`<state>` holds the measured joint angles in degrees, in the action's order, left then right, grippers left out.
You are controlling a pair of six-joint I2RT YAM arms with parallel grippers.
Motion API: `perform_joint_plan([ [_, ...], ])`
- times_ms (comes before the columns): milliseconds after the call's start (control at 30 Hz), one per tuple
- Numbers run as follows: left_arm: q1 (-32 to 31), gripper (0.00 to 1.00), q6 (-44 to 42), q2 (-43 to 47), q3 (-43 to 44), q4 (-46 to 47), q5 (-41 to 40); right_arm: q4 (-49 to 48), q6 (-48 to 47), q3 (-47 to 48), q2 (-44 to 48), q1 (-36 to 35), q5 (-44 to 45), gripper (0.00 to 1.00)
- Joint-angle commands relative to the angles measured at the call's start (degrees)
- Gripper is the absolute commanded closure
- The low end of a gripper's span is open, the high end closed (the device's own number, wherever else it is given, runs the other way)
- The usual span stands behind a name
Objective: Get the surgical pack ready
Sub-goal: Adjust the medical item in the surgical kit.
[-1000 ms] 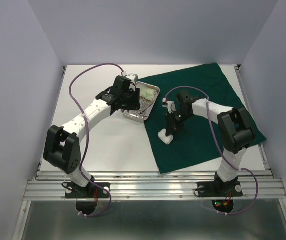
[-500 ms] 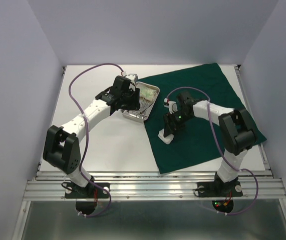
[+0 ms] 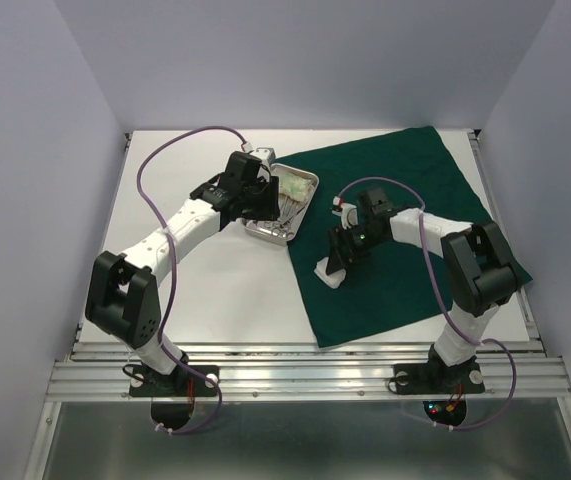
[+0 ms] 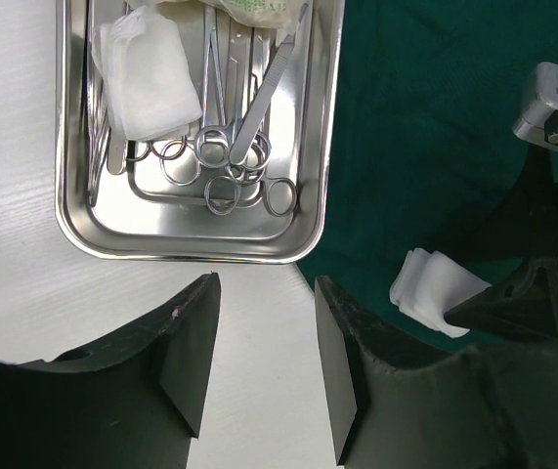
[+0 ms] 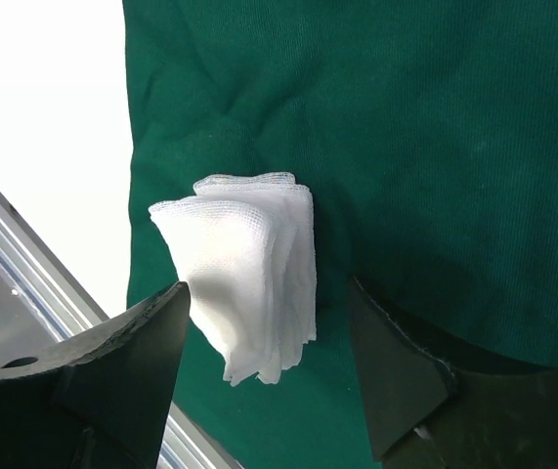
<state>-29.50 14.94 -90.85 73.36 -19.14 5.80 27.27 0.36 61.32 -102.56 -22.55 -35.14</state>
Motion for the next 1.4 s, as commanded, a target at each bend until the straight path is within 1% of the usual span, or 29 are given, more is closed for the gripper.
perform_joint_plan([
  [0, 0.3, 0.45, -0.1, 3.5, -0.2, 0.5, 0.0, -1.9, 1.8, -2.3, -1.3, -0.2, -1.1, 0.3],
  [67, 0.3, 0.45, -0.1, 3.7, -0.7, 0.6, -0.2, -2.2, 2.2, -2.5, -0.8, -0.2, -2.6, 0.32],
  [267, 0.3, 0.45, -0.1, 3.6, -0.9, 0.9, 0.0, -2.1, 1.9, -3.1, -1.1, -0.2, -3.2, 0.36],
  [300, 0.3, 0.45, -0.1, 3.6, -0.9, 0.9, 0.0, -2.2, 1.9, -3.2, -1.2, -0.2, -2.9, 0.38],
  [367, 0.3, 0.45, -0.1, 3.7, -0.9, 0.9, -0.2, -2.7, 2.2, -3.6, -1.3, -0.2, -2.7, 0.5],
  [433, 0.3, 0.45, -0.1, 3.7, -1.1, 0.9, -0.2, -2.8, 2.4, -3.7, -1.1, -0.2, -2.6, 0.56],
  [467, 0.3, 0.45, -0.1, 3.7, -1.1, 0.9, -0.3, -2.9, 2.6, -3.6, -0.7, -0.2, -2.5, 0.61],
  [600, 0.3, 0.45, 0.0, 3.7, -1.2, 0.9, -0.4, -3.1, 3.0, -3.0, -0.1, -0.2, -2.1, 0.71],
  [633, 0.3, 0.45, 0.1, 3.6, -1.2, 0.9, -0.4, -3.3, 3.5, -3.0, 0.2, -0.2, -2.0, 0.74],
  [700, 0.3, 0.45, 0.1, 3.7, -1.2, 0.9, -0.4, -3.5, 4.2, -2.7, 0.7, -0.2, -1.3, 0.76],
  [800, 0.3, 0.45, 0.1, 3.7, -1.3, 0.9, -0.4, -4.8, 8.8, -2.5, 2.1, -0.2, 1.4, 0.84],
  [933, 0.3, 0.45, 0.1, 3.5, -1.2, 0.9, -0.4, -5.6, 13.9, -1.8, 3.0, -0.2, 3.3, 0.91],
  [1000, 0.3, 0.45, 0.1, 3.4, -1.2, 1.0, -0.4, -7.3, 16.0, -2.4, 4.7, -0.2, 4.4, 0.92],
  [1133, 0.3, 0.45, 0.2, 3.1, -1.2, 1.1, -0.4, -9.5, 21.2, -3.7, 8.6, -0.2, 7.8, 0.97],
  [1233, 0.3, 0.45, 0.2, 3.0, -1.2, 1.3, -0.4, -10.8, 24.2, -4.3, 11.2, -0.2, 11.0, 0.97],
  [1367, 0.3, 0.45, 0.4, 3.0, -1.2, 1.6, -0.2, -13.1, 27.9, -4.3, 11.7, -0.2, 15.3, 0.97],
])
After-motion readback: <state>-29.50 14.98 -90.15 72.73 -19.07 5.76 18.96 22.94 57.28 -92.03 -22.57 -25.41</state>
